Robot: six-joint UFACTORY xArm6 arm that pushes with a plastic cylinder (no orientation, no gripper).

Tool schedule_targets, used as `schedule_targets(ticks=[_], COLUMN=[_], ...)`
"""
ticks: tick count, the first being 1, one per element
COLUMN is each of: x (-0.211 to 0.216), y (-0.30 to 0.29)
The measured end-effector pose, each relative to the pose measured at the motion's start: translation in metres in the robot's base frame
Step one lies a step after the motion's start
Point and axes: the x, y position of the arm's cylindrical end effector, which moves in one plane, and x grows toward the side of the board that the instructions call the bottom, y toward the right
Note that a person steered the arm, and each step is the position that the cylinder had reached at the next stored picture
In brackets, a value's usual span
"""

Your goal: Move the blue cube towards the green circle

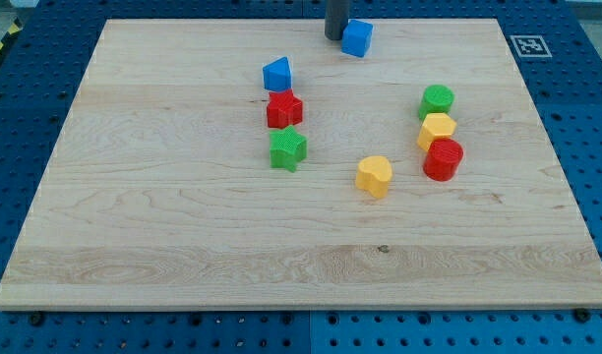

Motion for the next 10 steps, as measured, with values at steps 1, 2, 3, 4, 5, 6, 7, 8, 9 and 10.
schedule_targets(ticks=[1,2,3,4,5,6,7,8,9,10], x=[0.000,0.003,0.005,0.007,0.008,0.020,0.043,0.056,0.055,0.053], y=[0.016,0.025,0.036,0.064,0.079,0.079,0.078,0.079,0.098,0.133])
